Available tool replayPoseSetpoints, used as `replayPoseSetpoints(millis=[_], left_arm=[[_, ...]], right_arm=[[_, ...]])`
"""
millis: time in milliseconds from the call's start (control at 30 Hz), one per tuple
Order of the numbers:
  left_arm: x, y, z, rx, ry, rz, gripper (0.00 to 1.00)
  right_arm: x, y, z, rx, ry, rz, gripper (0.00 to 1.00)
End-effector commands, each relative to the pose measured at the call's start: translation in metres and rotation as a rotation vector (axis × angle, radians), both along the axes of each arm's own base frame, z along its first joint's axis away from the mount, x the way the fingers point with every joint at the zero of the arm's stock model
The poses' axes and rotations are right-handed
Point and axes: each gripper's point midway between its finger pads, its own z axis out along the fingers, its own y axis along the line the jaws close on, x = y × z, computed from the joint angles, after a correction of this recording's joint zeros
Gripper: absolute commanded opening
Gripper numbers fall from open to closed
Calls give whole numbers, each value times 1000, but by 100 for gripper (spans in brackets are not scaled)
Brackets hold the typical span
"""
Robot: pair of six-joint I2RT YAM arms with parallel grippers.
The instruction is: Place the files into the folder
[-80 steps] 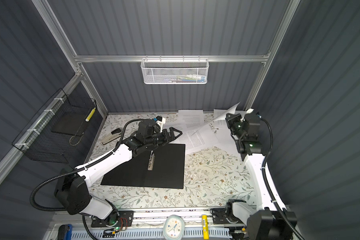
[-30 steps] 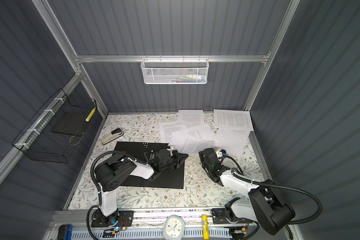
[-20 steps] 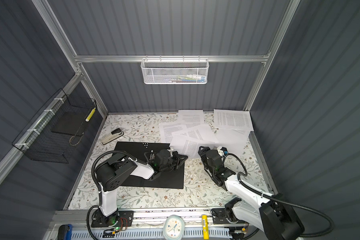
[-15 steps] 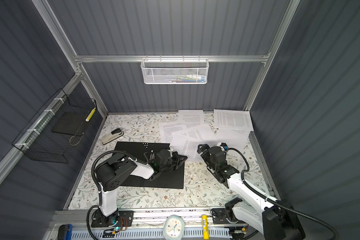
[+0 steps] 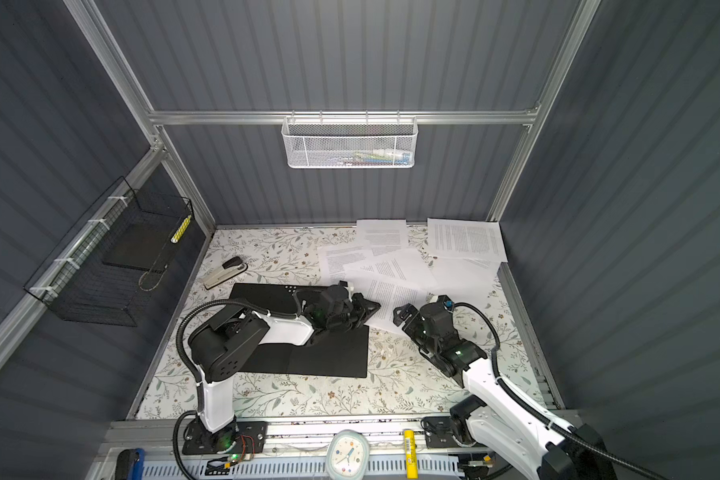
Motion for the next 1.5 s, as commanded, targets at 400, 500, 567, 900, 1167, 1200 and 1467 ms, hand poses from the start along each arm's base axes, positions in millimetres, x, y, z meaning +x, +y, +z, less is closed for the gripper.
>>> replayPoseSetpoints(millis=[400,500,567,900,1167,1200,1467], left_arm=[[86,51,-22,833,-296,-444,96],[105,52,-32,879,-338,-498,96],[115,49,-34,868,-384,-526,96],[111,49,-61,862,-350,-629,96],[93,64,-82,878,-291,-640,96],[92,66,-84,888,-285,-639,96],[90,72,-93,902,-254,-630,96]], right_arm=[[-19,4,-51,7,167,70,99],[-21,8,-55,26,187,79,99],[-23,11,-59,49,198,78,99],[-25,12,-82,56,321,-24,99],[-23,-27,-90,-133,434,-213,99],[-20,-31,-88,-150,422,-218,99],[-9,-46,-74,-262,387,-216,99]])
